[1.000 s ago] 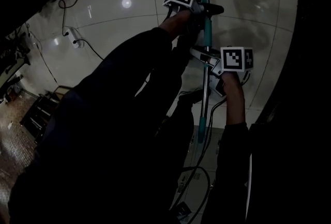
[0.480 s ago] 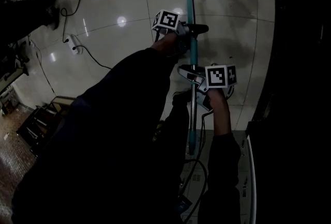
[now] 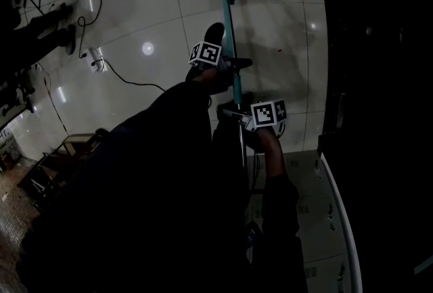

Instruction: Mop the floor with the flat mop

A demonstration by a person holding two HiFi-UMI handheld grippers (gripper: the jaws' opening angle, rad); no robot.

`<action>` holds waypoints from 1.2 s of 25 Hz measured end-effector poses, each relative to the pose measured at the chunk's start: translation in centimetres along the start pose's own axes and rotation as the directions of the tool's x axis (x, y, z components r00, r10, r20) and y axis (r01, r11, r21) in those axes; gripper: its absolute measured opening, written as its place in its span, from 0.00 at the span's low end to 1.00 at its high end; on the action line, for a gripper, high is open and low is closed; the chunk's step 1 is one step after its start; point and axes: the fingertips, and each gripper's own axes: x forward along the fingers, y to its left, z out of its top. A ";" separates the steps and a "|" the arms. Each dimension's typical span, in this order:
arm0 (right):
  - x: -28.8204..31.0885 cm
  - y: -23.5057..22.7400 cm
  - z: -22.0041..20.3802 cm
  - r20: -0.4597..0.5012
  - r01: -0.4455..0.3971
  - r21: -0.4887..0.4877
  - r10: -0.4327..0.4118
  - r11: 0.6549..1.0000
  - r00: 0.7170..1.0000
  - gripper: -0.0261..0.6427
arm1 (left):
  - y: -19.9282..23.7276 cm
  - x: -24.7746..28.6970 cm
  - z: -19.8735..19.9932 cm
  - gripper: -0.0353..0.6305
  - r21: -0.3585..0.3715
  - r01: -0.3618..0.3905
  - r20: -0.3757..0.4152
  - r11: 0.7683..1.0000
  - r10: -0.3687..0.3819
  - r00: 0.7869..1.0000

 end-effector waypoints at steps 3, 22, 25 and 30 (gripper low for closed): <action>-0.1 0.8 -3.0 0.011 0.007 0.002 -0.007 1.000 1.000 0.21 | 0.1 -0.2 -3.2 0.18 0.002 -0.008 -0.016 1.000 0.008 1.000; -0.8 1.3 -5.5 0.009 0.047 0.009 -0.047 0.999 0.999 0.19 | -0.3 -0.1 -6.2 0.17 0.022 -0.065 -0.084 0.998 0.067 0.994; -1.2 1.7 -5.4 -0.006 0.061 -0.007 -0.061 0.998 0.998 0.19 | -1.0 -0.3 -6.0 0.17 0.027 -0.061 -0.074 0.998 0.063 0.995; -1.7 1.9 -5.6 -0.006 0.062 -0.018 -0.062 0.998 0.998 0.18 | -1.6 0.0 -6.4 0.17 0.037 -0.060 -0.085 0.998 0.063 0.994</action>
